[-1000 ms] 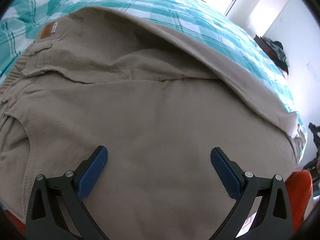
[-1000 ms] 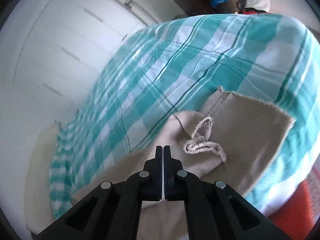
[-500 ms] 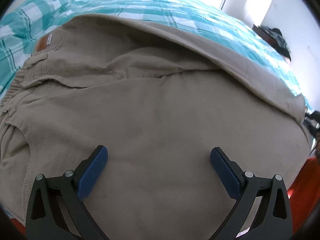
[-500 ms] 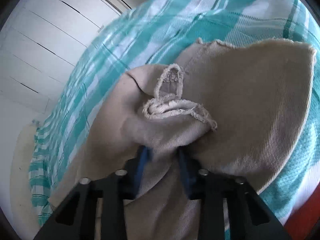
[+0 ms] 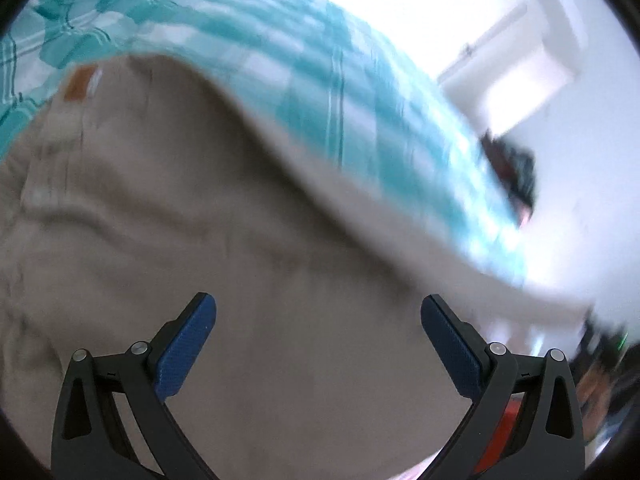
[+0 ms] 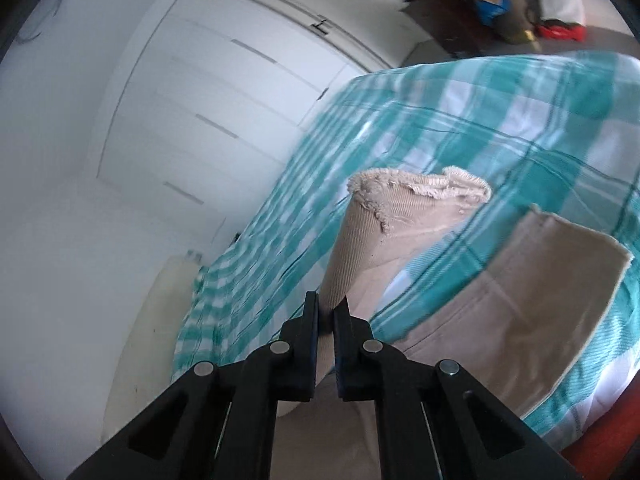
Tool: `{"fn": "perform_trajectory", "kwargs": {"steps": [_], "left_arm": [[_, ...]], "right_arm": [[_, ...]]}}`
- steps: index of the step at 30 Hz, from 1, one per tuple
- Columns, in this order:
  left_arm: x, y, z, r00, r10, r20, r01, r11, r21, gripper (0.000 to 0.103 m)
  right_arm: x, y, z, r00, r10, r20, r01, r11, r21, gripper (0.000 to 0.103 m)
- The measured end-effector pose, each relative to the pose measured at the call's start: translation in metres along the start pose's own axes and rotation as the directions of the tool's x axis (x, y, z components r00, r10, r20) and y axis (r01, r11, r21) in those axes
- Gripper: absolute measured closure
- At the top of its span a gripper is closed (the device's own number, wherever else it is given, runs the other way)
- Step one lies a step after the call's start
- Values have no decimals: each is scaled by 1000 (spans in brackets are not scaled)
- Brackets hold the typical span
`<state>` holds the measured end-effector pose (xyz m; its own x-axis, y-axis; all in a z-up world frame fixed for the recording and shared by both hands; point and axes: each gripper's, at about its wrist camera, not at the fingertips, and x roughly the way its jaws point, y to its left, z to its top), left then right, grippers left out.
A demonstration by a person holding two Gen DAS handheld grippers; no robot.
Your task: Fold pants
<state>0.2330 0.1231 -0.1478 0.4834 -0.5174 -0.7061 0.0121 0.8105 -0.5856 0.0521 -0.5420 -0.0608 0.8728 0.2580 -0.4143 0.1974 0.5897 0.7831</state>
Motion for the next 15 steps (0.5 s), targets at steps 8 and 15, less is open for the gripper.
{"fn": "perform_trajectory", "kwargs": {"steps": [8, 15], "left_arm": [[52, 27, 90, 997, -35, -74, 22, 985, -173, 3], [57, 13, 97, 995, -70, -67, 54, 974, -222, 99]], "right_arm": [[-34, 18, -10, 996, 87, 28, -87, 996, -34, 96], [-48, 15, 11, 998, 63, 3, -63, 995, -82, 96]]}}
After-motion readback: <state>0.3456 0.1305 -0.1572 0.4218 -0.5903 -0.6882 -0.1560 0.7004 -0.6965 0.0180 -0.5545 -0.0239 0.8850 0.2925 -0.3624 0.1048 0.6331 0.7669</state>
